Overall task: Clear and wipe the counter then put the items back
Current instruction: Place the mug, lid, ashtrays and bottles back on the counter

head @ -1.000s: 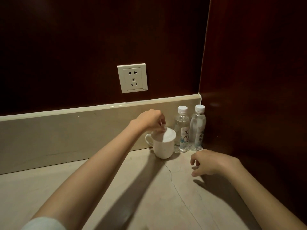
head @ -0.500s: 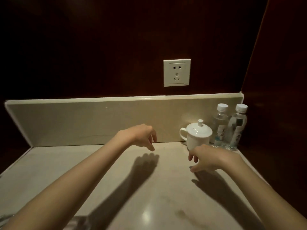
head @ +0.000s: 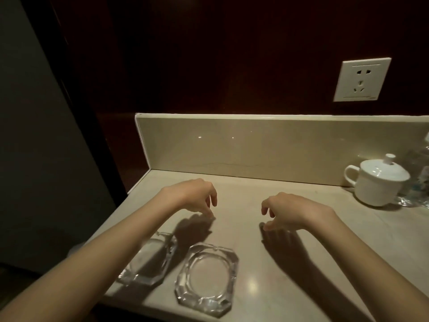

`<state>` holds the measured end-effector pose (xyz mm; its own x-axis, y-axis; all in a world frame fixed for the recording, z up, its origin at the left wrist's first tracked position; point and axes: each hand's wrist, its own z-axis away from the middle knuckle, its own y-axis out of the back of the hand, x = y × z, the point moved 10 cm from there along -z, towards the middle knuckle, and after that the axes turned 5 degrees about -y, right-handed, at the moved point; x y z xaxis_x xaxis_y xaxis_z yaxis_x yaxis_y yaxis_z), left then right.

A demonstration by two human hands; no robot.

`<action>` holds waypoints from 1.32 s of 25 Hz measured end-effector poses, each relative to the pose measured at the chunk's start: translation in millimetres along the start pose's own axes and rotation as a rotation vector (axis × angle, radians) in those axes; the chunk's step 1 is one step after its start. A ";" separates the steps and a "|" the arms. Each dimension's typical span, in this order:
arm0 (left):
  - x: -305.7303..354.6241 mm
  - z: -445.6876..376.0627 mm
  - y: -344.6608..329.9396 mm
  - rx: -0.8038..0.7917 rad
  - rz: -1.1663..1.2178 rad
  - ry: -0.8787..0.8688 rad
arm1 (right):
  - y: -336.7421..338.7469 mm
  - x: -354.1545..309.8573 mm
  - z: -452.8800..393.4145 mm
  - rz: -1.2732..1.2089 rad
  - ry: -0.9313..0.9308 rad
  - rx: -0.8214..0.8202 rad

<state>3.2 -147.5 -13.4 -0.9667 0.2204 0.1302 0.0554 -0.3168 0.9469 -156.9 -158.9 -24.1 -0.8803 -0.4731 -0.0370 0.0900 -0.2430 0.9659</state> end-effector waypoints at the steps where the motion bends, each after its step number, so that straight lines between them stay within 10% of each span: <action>1: -8.3 9.4 -4.3 -0.003 0.003 0.007 | -1.5 -11.8 -0.5 0.007 0.010 0.000; 17: -16.1 88.0 -49.9 -0.018 0.244 0.194 | -19.9 -70.8 44.9 0.140 0.057 0.053; 33: -1.3 78.7 -58.3 0.076 0.241 0.213 | -54.9 -57.7 38.9 -0.553 -0.145 -0.019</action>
<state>20.9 -56.8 -45.7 -0.9535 -0.0528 0.2967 0.2999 -0.2647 0.9165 -129.2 -85.4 -65.0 -0.8535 -0.1511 -0.4988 -0.3949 -0.4370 0.8081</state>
